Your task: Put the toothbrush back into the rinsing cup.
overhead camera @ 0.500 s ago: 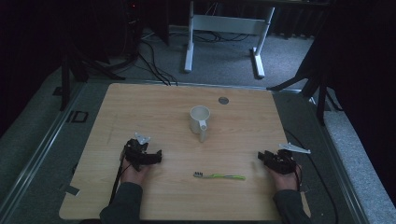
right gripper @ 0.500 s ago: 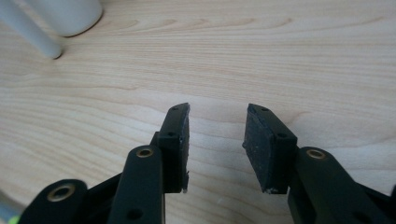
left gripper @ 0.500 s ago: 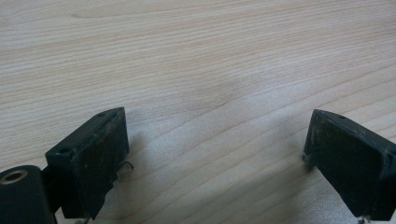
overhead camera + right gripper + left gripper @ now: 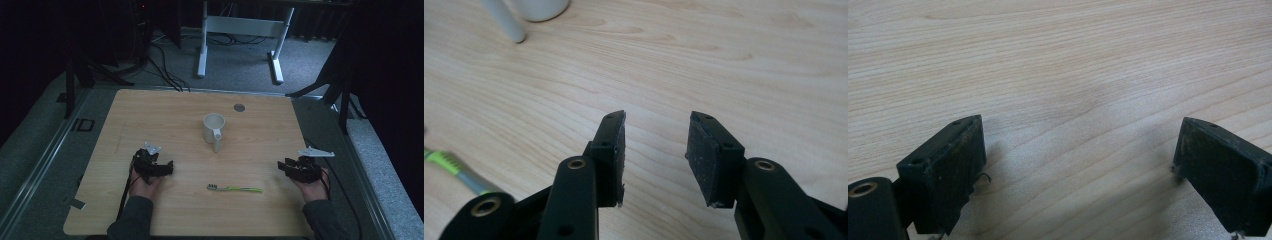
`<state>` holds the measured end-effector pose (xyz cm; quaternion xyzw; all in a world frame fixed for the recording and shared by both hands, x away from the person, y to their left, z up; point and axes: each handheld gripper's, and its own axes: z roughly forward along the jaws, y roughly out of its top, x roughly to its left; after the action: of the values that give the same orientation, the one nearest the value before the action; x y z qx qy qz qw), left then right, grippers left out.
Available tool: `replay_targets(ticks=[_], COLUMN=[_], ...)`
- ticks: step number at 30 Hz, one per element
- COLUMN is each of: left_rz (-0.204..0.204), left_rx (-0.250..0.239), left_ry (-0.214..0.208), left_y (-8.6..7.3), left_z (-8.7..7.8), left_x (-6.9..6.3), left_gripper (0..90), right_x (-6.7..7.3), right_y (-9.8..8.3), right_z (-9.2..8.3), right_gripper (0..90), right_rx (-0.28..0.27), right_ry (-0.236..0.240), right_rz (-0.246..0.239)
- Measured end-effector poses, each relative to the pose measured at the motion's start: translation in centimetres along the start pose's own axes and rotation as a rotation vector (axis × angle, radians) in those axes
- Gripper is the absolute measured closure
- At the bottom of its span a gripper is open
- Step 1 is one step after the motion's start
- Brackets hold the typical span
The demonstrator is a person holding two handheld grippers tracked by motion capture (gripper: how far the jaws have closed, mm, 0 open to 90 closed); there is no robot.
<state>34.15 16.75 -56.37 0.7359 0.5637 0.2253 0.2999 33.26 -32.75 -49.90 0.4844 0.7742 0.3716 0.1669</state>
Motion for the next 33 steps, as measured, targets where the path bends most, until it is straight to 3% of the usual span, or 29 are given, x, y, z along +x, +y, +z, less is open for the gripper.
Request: replay_targets(ticks=[8, 21, 33], left_rz=[0.0, -0.001, 0.001], left_rx=[0.0, 0.0, 0.0], left_ry=[0.0, 0.0, -0.002], left_y=[0.0, 0.0, 0.0], left_z=[0.0, 0.0, 0.0], left_x=[0.0, -0.1, -0.1], left_gripper=[6.9, 7.0, 7.0], right_x=[1.1, 1.7, 2.7], right_y=[2.2, 3.4, 4.8], right_z=[-0.4, -0.3, -0.6], right_gripper=[59.0, 58.2, 58.1], right_rx=[0.048, 0.087, 0.17], right_ry=[0.029, 0.053, 0.086], right_rz=[-0.14, -0.198, -0.324])
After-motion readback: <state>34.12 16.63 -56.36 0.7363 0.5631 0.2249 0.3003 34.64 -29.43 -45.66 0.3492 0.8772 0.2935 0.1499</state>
